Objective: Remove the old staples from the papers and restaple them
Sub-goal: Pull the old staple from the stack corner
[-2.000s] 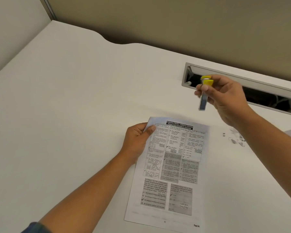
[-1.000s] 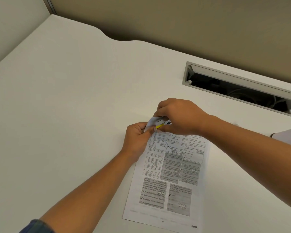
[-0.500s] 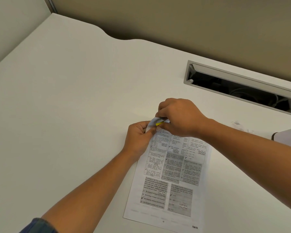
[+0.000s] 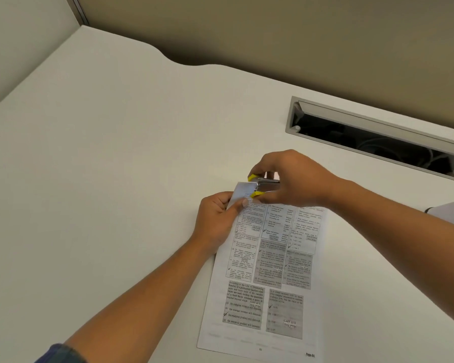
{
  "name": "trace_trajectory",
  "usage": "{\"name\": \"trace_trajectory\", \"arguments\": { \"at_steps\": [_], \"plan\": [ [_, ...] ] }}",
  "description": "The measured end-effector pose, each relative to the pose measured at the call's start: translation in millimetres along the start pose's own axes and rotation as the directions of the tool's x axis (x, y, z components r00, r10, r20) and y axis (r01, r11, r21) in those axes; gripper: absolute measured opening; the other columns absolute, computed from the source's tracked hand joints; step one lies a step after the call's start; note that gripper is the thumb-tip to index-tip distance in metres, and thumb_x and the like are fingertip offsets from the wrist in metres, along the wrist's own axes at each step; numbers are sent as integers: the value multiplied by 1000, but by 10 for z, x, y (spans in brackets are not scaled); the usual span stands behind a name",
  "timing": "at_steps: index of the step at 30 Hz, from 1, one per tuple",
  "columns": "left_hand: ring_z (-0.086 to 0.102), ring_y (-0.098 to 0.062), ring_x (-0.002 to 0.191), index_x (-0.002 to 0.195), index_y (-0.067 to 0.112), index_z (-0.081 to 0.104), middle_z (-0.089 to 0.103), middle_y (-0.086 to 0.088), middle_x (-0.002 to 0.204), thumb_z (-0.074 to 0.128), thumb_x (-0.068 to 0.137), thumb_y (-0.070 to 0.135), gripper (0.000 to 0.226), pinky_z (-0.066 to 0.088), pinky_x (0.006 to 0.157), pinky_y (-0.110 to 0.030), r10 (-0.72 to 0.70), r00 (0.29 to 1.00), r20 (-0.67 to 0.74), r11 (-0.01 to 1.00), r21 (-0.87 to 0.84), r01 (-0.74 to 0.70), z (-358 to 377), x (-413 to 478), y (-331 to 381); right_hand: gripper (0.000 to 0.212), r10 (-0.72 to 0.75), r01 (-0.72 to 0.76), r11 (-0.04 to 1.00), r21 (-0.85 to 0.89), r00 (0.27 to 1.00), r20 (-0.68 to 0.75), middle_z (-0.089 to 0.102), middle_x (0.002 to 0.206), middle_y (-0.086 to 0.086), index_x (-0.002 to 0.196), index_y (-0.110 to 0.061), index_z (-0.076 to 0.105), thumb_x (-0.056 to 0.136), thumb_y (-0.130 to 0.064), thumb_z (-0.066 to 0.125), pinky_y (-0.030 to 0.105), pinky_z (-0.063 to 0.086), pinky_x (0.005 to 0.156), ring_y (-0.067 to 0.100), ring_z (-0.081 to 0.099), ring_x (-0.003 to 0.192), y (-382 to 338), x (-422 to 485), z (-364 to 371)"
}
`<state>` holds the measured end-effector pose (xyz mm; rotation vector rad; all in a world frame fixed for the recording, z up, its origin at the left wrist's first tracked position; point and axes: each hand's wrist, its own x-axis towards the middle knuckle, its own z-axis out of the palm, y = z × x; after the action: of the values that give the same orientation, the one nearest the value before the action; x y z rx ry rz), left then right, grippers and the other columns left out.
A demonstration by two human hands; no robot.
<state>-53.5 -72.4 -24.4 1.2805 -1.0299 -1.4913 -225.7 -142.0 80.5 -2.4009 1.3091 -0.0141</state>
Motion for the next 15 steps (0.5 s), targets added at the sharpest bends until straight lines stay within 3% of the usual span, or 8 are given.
{"name": "trace_trajectory", "arguments": {
  "at_steps": [6, 15],
  "plan": [
    [76, -28, 80, 94, 18, 77, 79, -7, 90, 69, 90, 20, 9, 61, 73, -56, -21, 1000, -14, 1000, -9, 21, 10, -3, 12, 39, 90, -74, 977, 201, 994, -69, 69, 92, -13, 105, -26, 69, 71, -40, 82, 12, 47, 65, 0, 63, 81, 164, -100, -167],
    [76, -25, 86, 98, 10, 76, 79, -7, 93, 68, 90, 14, 12, 61, 75, -42, -39, 999, -24, 998, -43, 38, 23, 3, 2, 44, 223, -155, 932, 328, 958, -183, 70, 97, -8, 111, -23, 67, 70, -19, 84, 20, 56, 76, 7, 66, 85, 524, -228, -285]
  ]
}}
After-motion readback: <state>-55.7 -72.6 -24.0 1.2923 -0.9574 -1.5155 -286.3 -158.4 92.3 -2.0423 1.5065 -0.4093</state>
